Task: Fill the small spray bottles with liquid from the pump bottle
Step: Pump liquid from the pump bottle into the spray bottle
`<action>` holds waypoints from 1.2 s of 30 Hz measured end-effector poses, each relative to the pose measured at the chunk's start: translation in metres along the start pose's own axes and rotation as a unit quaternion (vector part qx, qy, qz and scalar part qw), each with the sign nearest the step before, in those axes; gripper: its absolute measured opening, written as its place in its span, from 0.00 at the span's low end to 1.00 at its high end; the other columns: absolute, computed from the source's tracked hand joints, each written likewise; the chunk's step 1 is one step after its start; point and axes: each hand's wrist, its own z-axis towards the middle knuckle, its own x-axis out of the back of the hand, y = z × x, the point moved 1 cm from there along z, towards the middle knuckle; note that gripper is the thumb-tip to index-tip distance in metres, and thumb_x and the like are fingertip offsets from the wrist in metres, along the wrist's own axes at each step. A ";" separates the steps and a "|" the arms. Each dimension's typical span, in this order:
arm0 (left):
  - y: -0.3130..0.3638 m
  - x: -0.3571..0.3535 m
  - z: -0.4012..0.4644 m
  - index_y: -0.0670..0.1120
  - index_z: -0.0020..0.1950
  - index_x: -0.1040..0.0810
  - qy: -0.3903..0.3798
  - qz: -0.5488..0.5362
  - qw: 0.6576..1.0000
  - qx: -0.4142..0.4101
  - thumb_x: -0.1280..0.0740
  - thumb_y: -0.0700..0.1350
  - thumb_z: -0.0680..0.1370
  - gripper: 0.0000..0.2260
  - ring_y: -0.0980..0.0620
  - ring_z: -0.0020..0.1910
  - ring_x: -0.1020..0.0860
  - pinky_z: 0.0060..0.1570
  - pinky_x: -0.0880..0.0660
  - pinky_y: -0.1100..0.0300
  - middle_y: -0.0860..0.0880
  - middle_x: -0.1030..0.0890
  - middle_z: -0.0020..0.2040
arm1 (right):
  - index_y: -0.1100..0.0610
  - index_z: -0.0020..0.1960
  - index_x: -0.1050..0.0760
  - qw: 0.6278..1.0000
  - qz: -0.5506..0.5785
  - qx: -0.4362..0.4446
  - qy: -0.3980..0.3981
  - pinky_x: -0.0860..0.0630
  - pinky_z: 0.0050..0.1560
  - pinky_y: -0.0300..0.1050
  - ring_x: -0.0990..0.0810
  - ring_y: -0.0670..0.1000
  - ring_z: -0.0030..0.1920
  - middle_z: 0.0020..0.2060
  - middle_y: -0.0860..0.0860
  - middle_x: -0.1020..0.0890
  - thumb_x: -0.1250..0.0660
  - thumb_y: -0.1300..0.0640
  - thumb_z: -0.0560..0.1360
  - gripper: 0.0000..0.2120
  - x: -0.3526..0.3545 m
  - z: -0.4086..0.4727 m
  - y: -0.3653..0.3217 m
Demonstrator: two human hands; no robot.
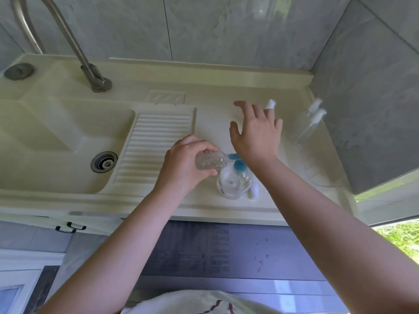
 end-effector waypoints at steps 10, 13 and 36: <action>0.000 -0.003 -0.002 0.57 0.52 0.16 0.004 0.005 1.000 0.004 0.17 0.44 0.59 0.23 0.54 0.45 0.24 0.52 0.23 0.51 0.57 0.23 0.47 | 0.48 0.69 0.29 0.999 -0.028 0.006 0.024 0.39 0.49 0.51 0.25 0.59 0.56 0.60 0.49 0.20 0.36 0.51 0.76 0.21 -0.005 -0.002 0.003; 0.002 -0.006 0.000 0.57 0.52 0.16 0.003 0.014 1.000 -0.004 0.17 0.45 0.60 0.23 0.55 0.45 0.24 0.51 0.23 0.51 0.58 0.24 0.46 | 0.48 0.66 0.25 1.000 0.007 -0.012 0.025 0.37 0.50 0.52 0.25 0.59 0.57 0.62 0.50 0.22 0.37 0.47 0.78 0.17 -0.013 -0.006 0.009; 0.004 -0.006 0.001 0.58 0.52 0.17 -0.016 0.020 1.000 0.002 0.17 0.45 0.61 0.22 0.54 0.47 0.23 0.52 0.23 0.50 0.57 0.24 0.47 | 0.48 0.67 0.26 0.999 0.006 0.030 0.016 0.36 0.54 0.51 0.27 0.59 0.60 0.60 0.51 0.23 0.39 0.49 0.80 0.17 -0.020 -0.008 0.007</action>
